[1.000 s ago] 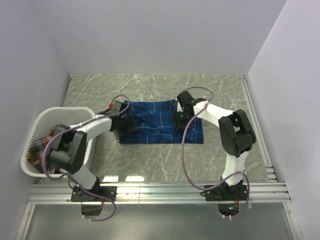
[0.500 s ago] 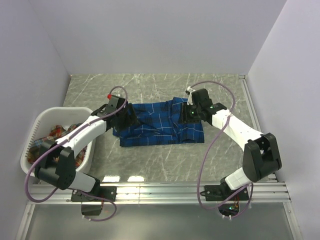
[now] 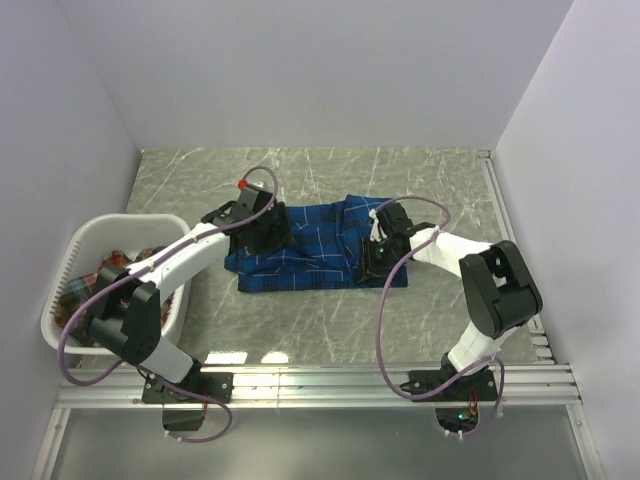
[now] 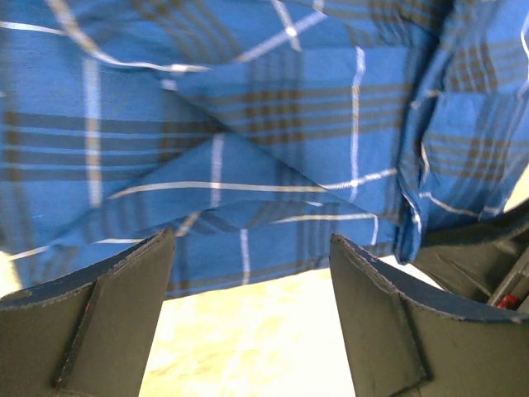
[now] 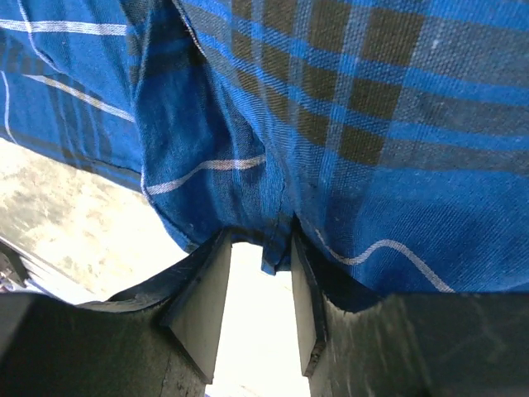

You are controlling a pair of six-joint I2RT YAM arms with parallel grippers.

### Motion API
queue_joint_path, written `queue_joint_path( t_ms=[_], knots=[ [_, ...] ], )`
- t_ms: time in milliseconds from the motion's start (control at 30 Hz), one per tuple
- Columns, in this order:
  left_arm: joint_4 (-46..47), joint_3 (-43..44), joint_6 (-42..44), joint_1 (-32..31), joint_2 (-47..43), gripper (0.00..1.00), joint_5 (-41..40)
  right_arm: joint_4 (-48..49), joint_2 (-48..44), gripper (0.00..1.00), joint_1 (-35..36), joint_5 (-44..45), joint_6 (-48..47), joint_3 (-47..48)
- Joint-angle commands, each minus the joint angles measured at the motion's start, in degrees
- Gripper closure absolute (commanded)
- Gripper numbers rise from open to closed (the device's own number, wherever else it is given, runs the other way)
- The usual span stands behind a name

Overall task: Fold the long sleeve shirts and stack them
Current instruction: Fold the shirt

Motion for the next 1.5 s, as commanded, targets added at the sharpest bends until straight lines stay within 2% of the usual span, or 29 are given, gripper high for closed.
queue_joint_path(
  t_ms=[0, 233, 567, 667, 700, 800, 933, 1067, 1267, 1367, 1467],
  knots=[
    [1.6, 2.4, 1.2, -2.0, 2.1, 0.18, -0.6, 1.3, -4.7, 0.57, 0.7, 1.0, 0.1, 1.8],
    [3.3, 2.3, 0.3, -2.3, 6.8, 0.19, -2.1, 0.8, -9.3, 0.53, 5.2, 10.6, 0.9, 4.8],
    [4.1, 1.3, -0.2, -2.2, 10.6, 0.19, -2.5, 0.3, -1.2, 0.53, 10.3, 17.2, 1.2, 9.0],
    [4.5, 1.0, -0.3, -2.3, 11.0, 0.19, -2.8, 0.6, 0.0, 0.62, 11.3, 16.9, 1.1, 9.3],
    [4.5, 1.0, -0.2, -2.3, 11.2, 0.19, -2.8, 0.5, 0.0, 0.73, 11.8, 16.4, 1.0, 9.8],
    [4.6, 1.0, -0.4, -2.3, 12.0, 0.19, -2.4, -0.2, -0.5, 0.93, 12.8, 14.9, 0.9, 11.3],
    [4.9, 1.0, -0.6, -2.3, 12.2, 0.19, -2.2, -0.1, -1.7, 0.96, 14.5, 10.6, 1.2, 12.8],
    [5.0, 1.0, -0.6, -2.3, 12.0, 0.19, -1.8, 0.8, 1.0, 0.94, 14.7, 7.5, 1.9, 13.0],
    [5.1, 0.5, -0.9, -2.2, 11.1, 0.19, -1.7, -1.0, 4.3, 0.83, 15.1, 3.1, 0.8, 13.3],
    [4.9, 0.8, -0.9, -2.3, 11.3, 0.19, -1.7, -2.5, 2.7, 0.66, 15.2, 2.7, -0.4, 14.0],
    [4.4, 1.3, -0.7, -2.2, 11.5, 0.19, -1.9, -3.6, -0.4, 0.63, 15.1, 4.7, -1.1, 14.7]
  ],
)
